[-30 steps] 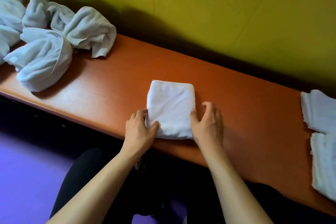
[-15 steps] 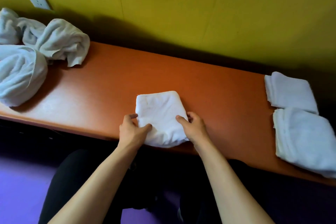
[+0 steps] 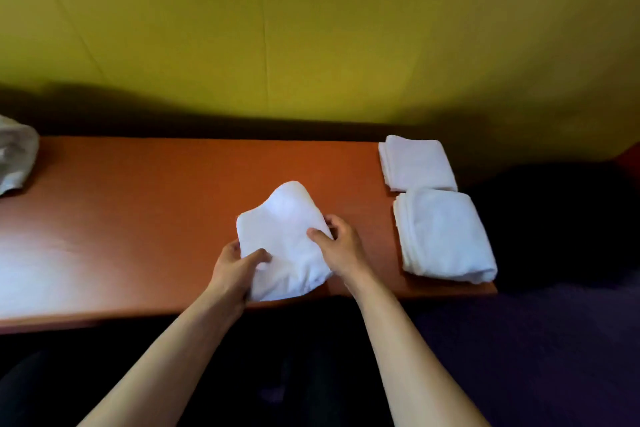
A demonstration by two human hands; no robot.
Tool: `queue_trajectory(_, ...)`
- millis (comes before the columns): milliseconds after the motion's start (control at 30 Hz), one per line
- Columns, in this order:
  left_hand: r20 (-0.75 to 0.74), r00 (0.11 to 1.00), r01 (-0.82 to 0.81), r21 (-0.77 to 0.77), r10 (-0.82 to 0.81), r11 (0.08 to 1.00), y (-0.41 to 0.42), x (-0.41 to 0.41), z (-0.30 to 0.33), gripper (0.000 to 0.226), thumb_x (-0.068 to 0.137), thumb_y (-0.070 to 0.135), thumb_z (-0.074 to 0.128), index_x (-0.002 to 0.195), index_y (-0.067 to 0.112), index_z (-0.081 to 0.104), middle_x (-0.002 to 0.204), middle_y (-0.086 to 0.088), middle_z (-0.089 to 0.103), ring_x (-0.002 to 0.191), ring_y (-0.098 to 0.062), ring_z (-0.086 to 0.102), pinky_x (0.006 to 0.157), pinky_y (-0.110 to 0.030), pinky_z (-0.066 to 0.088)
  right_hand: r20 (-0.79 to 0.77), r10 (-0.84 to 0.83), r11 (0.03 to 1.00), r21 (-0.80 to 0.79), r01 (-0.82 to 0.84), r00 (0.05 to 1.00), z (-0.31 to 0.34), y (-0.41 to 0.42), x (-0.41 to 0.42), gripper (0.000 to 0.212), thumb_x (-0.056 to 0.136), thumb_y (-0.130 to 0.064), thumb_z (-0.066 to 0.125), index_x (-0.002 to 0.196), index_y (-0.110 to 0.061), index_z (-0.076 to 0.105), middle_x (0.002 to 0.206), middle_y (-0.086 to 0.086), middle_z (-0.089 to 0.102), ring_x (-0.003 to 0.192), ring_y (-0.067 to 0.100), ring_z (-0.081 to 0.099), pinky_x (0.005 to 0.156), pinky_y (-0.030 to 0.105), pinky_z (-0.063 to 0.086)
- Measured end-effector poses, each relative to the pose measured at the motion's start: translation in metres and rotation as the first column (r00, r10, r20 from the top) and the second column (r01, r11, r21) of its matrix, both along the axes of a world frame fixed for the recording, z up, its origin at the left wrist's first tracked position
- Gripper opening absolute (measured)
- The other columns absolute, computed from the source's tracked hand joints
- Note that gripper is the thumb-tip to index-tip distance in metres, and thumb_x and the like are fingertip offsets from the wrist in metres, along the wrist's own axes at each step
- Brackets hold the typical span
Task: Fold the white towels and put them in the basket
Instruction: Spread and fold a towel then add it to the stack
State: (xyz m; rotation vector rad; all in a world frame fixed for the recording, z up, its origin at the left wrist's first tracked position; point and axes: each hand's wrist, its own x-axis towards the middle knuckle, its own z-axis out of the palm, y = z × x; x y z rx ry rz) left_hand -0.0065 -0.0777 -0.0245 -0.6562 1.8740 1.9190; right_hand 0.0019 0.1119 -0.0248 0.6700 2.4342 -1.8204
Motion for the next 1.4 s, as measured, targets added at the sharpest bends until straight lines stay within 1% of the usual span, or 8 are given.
queue_trajectory(267, -0.278, 0.94, 0.195, -0.033, -0.197, 0.98, 0.079, -0.005, 0.035, 0.063, 0.065, 0.033, 0.08, 0.121, 0.035, 0.051, 0.116, 0.002, 0.065, 0.101, -0.023, 0.068, 0.066, -0.032, 0.061, -0.054, -0.09, 0.996, -0.019, 0.089, 0.994, 0.032, 0.085, 0.013, 0.015, 0.089, -0.027, 0.063, 0.103, -0.031, 0.059, 0.104, -0.012, 0.067, 0.096, 0.01, 0.064, 0.077, 0.025, 0.051)
queue_trajectory(500, -0.373, 0.845, 0.391, -0.057, -0.383, 0.919, 0.154, -0.014, 0.059, 0.092, 0.062, 0.044, 0.08, 0.145, 0.038, 0.041, 0.135, 0.001, 0.059, 0.118, -0.026, 0.062, 0.094, -0.054, 0.056, -0.084, -0.231, 0.973, -0.025, 0.229, 0.969, 0.042, 0.156, 0.025, 0.021, 0.093, -0.027, 0.058, 0.113, -0.028, 0.058, 0.103, -0.016, 0.064, 0.09, 0.0, 0.061, 0.061, 0.01, 0.043)
queue_trajectory(800, -0.461, 0.627, 0.602, -0.225, -0.628, 0.766, 0.25, -0.008, 0.048, 0.085, 0.085, 0.023, 0.074, 0.152, 0.041, 0.025, 0.15, 0.008, 0.046, 0.133, -0.014, 0.052, 0.105, -0.043, 0.051, -0.21, -0.458, 0.863, 0.125, 0.489, 0.864, 0.03, 0.248, 0.068, 0.024, 0.088, -0.025, 0.064, 0.111, -0.029, 0.062, 0.103, -0.009, 0.069, 0.095, 0.013, 0.066, 0.08, 0.032, 0.054)
queue_trajectory(967, -0.258, 0.45, 0.596, -0.626, -0.855, 0.503, 0.276, 0.004, 0.024, 0.098, 0.09, 0.038, 0.071, 0.158, 0.042, 0.0, 0.167, -0.001, 0.011, 0.147, -0.029, 0.031, 0.115, -0.047, 0.038, -0.088, -0.467, 0.786, 0.415, 0.459, 0.88, 0.01, 0.266, 0.084, 0.044, 0.094, -0.033, 0.059, 0.136, -0.026, 0.05, 0.129, 0.003, 0.06, 0.116, 0.025, 0.058, 0.093, 0.042, 0.051)
queue_trajectory(1067, -0.194, 0.313, 0.411, -0.855, -0.93, 0.316, 0.27, 0.014, 0.01, 0.079, 0.099, 0.053, 0.05, 0.156, 0.049, -0.004, 0.169, 0.001, -0.004, 0.145, -0.032, 0.03, 0.112, -0.047, 0.039, -0.227, -0.37, 0.634, 0.647, 0.424, 0.901, -0.001, 0.259, 0.093, 0.049, 0.094, -0.026, 0.061, 0.142, -0.021, 0.049, 0.135, 0.006, 0.054, 0.119, 0.026, 0.052, 0.097, 0.045, 0.047)
queue_trajectory(1167, -0.149, 0.196, 0.313, -0.927, -0.969, 0.206, 0.263, 0.016, 0.002, 0.057, 0.103, 0.056, 0.028, 0.157, 0.045, 0.011, 0.17, 0.003, 0.001, 0.145, -0.029, 0.027, 0.113, -0.046, 0.035, -0.326, -0.206, 0.491, 0.781, 0.386, 0.922, -0.005, 0.252, 0.094, 0.046, 0.091, -0.025, 0.064, 0.136, -0.021, 0.057, 0.136, 0.005, 0.056, 0.123, 0.025, 0.052, 0.099, 0.044, 0.044)
queue_trajectory(1300, 0.024, 0.14, 0.302, -0.953, -0.99, 0.02, 0.259, 0.018, -0.005, 0.06, 0.102, 0.059, 0.021, 0.159, 0.04, 0.011, 0.169, 0.001, 0.005, 0.151, -0.034, 0.017, 0.117, -0.048, 0.026, -0.068, -0.159, 0.531, 0.835, 0.144, 0.985, -0.016, 0.239, 0.097, 0.048, 0.096, -0.035, 0.058, 0.141, -0.022, 0.054, 0.15, 0.008, 0.048, 0.138, 0.025, 0.043, 0.112, 0.046, 0.036)
queue_trajectory(1400, 0.053, 0.135, 0.285, -0.958, -0.989, -0.012, 0.256, 0.02, -0.001, 0.06, 0.103, 0.057, 0.023, 0.159, 0.038, 0.012, 0.169, 0.0, 0.008, 0.15, -0.033, 0.018, 0.115, -0.048, 0.027, -0.047, -0.155, 0.537, 0.834, 0.124, 0.987, -0.014, 0.238, 0.098, 0.049, 0.098, -0.037, 0.054, 0.144, -0.022, 0.051, 0.152, 0.007, 0.045, 0.141, 0.025, 0.04, 0.115, 0.046, 0.034)
